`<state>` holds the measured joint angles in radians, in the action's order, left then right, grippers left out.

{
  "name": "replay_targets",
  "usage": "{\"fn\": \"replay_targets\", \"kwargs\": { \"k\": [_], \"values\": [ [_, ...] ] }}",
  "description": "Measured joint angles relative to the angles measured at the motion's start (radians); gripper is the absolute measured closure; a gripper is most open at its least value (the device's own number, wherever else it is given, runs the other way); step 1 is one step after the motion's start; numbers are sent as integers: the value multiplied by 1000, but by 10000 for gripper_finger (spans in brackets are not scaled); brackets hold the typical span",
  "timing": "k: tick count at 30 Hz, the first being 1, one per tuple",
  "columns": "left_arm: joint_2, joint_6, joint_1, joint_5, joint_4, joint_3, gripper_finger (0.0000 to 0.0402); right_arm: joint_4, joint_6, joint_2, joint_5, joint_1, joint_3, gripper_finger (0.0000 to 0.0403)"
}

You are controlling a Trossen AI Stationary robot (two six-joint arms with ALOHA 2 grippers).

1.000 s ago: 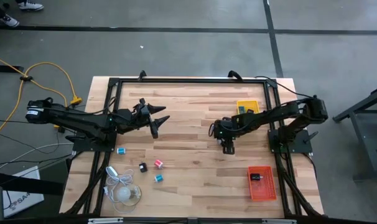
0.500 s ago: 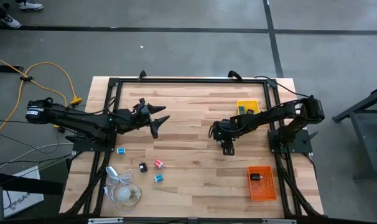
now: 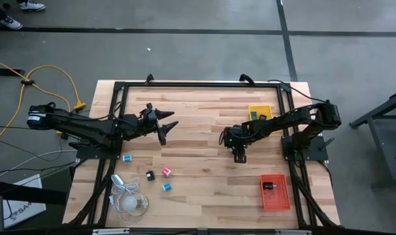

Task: Pick & Place Office items
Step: Put the white charger adapter into the orange bin

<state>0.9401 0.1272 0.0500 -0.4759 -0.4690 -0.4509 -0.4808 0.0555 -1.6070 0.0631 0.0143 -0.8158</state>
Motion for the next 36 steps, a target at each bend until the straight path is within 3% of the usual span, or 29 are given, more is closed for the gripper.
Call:
{"fn": "replay_targets", "kwargs": {
  "k": [22,36],
  "values": [
    [0,0,0,0,0,0,183,-41,21,61,17,-12,-27,274],
    [1,0,0,0,-22,0,183,-192,68,272,-88,-199,-62,276]
  ]
}}
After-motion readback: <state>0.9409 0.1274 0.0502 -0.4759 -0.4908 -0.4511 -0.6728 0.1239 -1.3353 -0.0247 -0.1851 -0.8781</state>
